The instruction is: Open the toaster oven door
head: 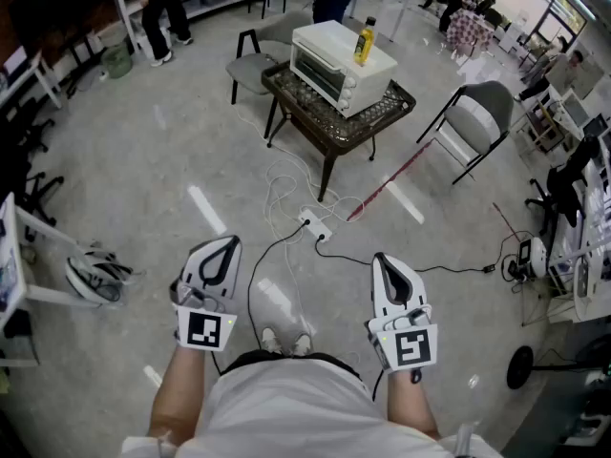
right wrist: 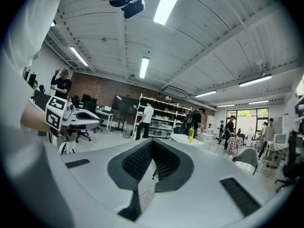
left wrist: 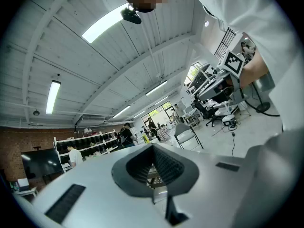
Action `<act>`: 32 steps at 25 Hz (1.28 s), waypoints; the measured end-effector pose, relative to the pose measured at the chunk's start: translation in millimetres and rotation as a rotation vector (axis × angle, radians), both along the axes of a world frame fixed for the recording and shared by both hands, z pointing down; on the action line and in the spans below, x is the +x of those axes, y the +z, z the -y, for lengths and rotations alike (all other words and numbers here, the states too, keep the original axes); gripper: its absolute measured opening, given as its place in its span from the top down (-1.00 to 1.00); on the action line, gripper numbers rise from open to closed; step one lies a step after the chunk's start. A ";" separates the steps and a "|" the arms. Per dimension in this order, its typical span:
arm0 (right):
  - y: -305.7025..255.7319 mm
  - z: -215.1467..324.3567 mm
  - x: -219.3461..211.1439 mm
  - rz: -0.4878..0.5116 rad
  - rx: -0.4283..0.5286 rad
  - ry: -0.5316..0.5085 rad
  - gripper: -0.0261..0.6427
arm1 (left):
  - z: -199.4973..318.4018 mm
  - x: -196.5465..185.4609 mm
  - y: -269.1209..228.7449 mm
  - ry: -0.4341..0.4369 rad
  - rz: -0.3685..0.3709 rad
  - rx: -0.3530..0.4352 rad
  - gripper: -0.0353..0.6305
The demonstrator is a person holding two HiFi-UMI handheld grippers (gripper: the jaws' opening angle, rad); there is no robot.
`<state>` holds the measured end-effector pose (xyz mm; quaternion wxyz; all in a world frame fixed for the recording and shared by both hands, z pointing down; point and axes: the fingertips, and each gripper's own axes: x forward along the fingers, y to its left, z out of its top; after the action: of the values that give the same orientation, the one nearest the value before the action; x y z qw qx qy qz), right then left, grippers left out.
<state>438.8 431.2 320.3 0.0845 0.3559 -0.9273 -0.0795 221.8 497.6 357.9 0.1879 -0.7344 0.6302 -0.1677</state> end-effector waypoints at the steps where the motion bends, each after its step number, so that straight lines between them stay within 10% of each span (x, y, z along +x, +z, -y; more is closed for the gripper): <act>1: 0.7 0.1 -4.8 -0.009 -0.003 -0.005 0.86 | -0.2 -1.7 -1.0 0.004 -0.002 0.003 0.84; 18: 23.9 18.4 -64.3 -0.005 -0.046 -0.033 0.86 | 11.7 -51.3 20.4 0.005 -0.079 -0.015 0.84; 32: 56.3 242.2 -181.7 0.007 -0.114 -0.068 0.86 | 229.8 -147.1 39.8 0.013 -0.173 -0.074 0.84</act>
<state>257.1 189.1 376.6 0.0989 0.3190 -0.9422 -0.0282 74.7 267.8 397.8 0.1068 -0.7566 0.6327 -0.1256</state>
